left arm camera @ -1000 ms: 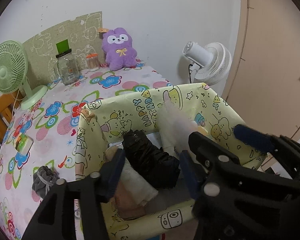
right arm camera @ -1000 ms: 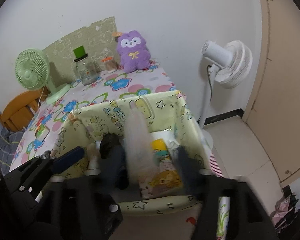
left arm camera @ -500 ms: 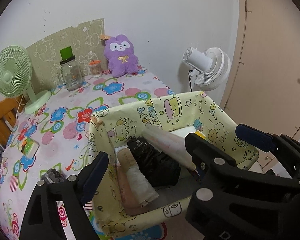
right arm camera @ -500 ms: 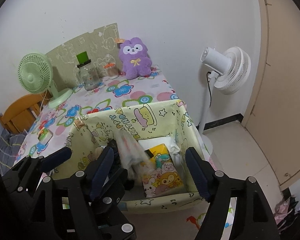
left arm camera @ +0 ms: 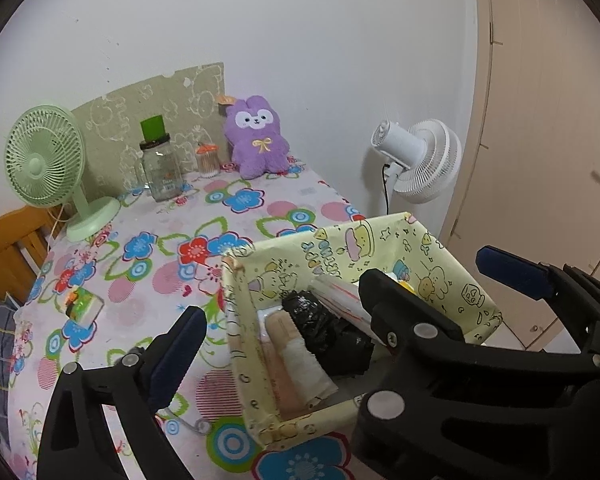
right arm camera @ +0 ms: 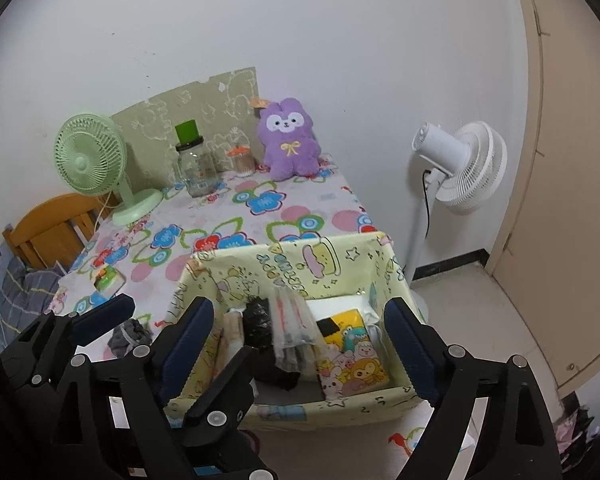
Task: Organize soft objects
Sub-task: 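Withdraw both tools from the box toward the grey mesh pouch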
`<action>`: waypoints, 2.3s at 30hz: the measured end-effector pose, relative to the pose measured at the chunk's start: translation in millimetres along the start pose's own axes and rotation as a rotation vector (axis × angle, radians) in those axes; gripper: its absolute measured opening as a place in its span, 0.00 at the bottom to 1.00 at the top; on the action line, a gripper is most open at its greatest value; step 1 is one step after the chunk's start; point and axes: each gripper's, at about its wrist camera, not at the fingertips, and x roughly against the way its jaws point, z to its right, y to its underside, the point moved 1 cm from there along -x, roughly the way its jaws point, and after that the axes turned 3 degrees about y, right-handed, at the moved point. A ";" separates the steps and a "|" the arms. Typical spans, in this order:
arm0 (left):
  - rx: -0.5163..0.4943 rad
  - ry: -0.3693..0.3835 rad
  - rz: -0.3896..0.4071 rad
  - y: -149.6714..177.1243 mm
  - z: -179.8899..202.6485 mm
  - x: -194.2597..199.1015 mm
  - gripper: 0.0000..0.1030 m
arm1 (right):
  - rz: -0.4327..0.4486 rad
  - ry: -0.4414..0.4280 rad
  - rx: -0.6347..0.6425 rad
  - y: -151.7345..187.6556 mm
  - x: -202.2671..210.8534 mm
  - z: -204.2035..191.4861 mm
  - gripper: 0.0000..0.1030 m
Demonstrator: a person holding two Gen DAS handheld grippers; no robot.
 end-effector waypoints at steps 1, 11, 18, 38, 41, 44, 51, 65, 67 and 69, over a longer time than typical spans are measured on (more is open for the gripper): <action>0.001 -0.002 0.003 -0.4 -1.6 1.7 0.97 | 0.003 0.002 0.003 -0.5 1.2 -2.0 0.87; 0.016 -0.025 0.060 -3.5 -20.8 25.7 1.00 | 0.048 -0.012 0.028 -10.3 17.6 -25.0 0.92; 0.031 -0.040 0.083 -1.7 -38.6 38.6 1.00 | 0.075 -0.022 0.043 -15.0 24.2 -46.9 0.95; 0.064 -0.093 0.140 10.8 -87.4 67.4 1.00 | 0.129 -0.006 0.088 -14.6 39.6 -104.7 1.00; 0.076 -0.101 0.143 14.0 -97.1 69.3 1.00 | 0.126 -0.026 0.091 -14.1 37.9 -114.0 1.00; 0.085 -0.119 0.140 17.8 -106.3 69.4 1.00 | 0.134 -0.043 0.094 -12.0 35.9 -122.4 1.00; 0.097 -0.147 0.114 28.0 -128.1 64.3 1.00 | 0.127 -0.056 0.099 -4.8 24.4 -142.9 1.00; 0.153 -0.185 0.060 47.3 -167.9 49.8 1.00 | 0.073 -0.101 0.133 7.0 -7.1 -180.9 1.00; 0.161 -0.192 0.049 49.9 -173.6 46.9 1.00 | 0.062 -0.107 0.138 9.2 -12.3 -186.1 1.00; 0.171 -0.197 0.037 52.5 -179.4 43.8 1.00 | 0.053 -0.112 0.142 10.7 -17.3 -190.4 1.00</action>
